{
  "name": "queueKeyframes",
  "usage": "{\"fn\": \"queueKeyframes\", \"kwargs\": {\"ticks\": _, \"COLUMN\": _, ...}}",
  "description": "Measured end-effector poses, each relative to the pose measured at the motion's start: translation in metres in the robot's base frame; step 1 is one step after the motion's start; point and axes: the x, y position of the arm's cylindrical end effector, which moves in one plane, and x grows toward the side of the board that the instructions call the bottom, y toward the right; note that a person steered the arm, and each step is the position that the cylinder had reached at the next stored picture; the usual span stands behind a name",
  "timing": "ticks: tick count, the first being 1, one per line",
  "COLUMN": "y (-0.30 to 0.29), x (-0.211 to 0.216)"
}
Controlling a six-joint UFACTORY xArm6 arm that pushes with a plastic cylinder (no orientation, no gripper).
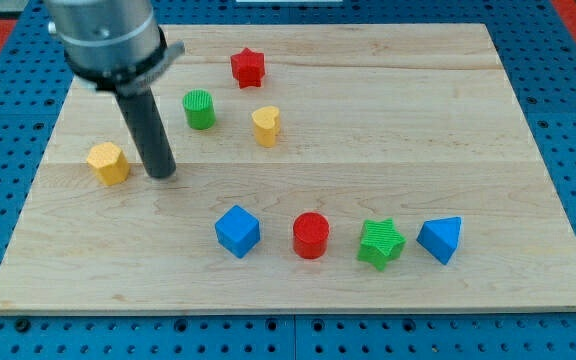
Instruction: Push the yellow hexagon left to the blue cube
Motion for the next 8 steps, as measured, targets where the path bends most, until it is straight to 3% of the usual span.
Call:
{"fn": "queueKeyframes", "kwargs": {"ticks": 2, "y": -0.108, "x": -0.016}}
{"fn": "queueKeyframes", "kwargs": {"ticks": 3, "y": -0.112, "x": 0.012}}
{"fn": "queueKeyframes", "kwargs": {"ticks": 5, "y": -0.079, "x": -0.003}}
{"fn": "queueKeyframes", "kwargs": {"ticks": 8, "y": -0.014, "x": 0.041}}
